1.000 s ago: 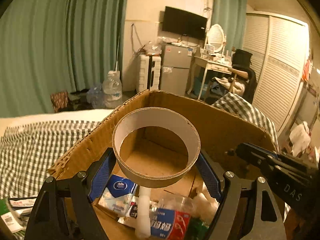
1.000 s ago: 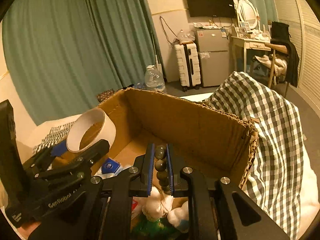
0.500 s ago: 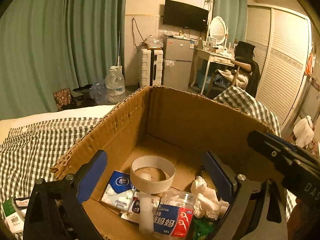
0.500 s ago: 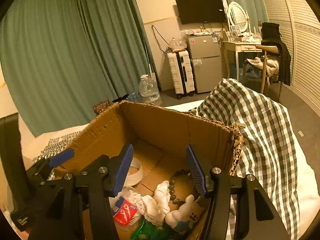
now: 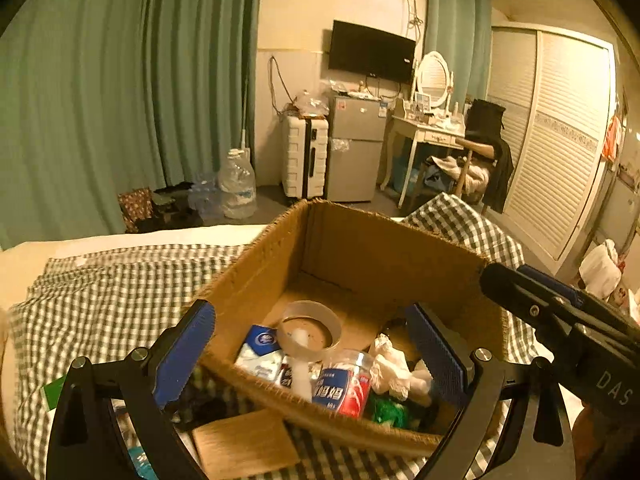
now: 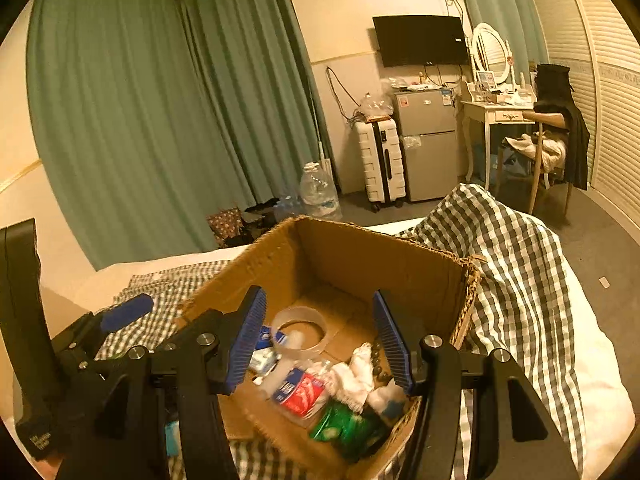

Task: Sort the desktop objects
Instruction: 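Move both tools back from the box to the item pile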

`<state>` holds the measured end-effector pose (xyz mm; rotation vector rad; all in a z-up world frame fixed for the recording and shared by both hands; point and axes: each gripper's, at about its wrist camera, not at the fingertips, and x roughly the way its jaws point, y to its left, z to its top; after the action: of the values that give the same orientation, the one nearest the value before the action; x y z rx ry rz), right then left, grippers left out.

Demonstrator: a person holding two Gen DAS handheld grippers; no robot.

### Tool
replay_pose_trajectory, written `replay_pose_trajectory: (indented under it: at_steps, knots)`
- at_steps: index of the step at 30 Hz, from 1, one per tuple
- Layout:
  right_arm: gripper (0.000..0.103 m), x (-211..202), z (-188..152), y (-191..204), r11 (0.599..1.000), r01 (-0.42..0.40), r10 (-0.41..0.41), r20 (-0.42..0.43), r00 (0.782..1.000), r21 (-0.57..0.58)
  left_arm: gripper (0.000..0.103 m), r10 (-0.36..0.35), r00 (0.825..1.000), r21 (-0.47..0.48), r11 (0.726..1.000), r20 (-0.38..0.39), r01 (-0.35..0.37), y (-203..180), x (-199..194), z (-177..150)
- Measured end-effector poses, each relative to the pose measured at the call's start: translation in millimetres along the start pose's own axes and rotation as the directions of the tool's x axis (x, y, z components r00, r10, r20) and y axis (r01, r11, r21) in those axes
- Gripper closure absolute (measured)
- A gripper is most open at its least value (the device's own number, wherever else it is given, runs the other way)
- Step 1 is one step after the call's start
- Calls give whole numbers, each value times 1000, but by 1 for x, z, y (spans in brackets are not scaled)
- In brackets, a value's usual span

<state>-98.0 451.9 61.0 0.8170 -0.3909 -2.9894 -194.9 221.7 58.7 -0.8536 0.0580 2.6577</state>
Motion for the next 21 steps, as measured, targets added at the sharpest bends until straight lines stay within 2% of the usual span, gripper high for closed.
replay_pose_trajectory:
  at_steps: [4, 9, 11, 13, 15, 18, 21]
  knots:
    - [48, -20, -4, 8, 1000, -20, 20, 1, 1000, 7, 4, 9, 1000, -31, 999, 16, -9, 13, -34, -8]
    - [47, -47, -11, 27, 999, -27, 27, 13, 1000, -25, 4, 55, 998, -72, 996, 17, -54, 39, -69, -25]
    - [38, -54, -16, 36, 998, -42, 42, 19, 999, -38, 4, 74, 997, -104, 992, 18, -71, 55, -84, -33]
    - [25, -58, -24, 47, 996, -62, 62, 6, 998, -63, 4, 90, 996, -128, 988, 17, -87, 73, -98, -42]
    - [20, -60, -32, 55, 995, -63, 64, 8, 998, -75, 4, 136, 991, -138, 982, 16, -132, 90, -112, -52]
    - [6, -59, -48, 64, 994, -92, 93, 8, 996, -59, 4, 171, 985, -155, 974, 26, -165, 112, -127, -66]
    - [6, -54, -67, 74, 990, -129, 129, -14, 992, -59, 4, 195, 980, -178, 967, 37, -185, 140, -141, -84]
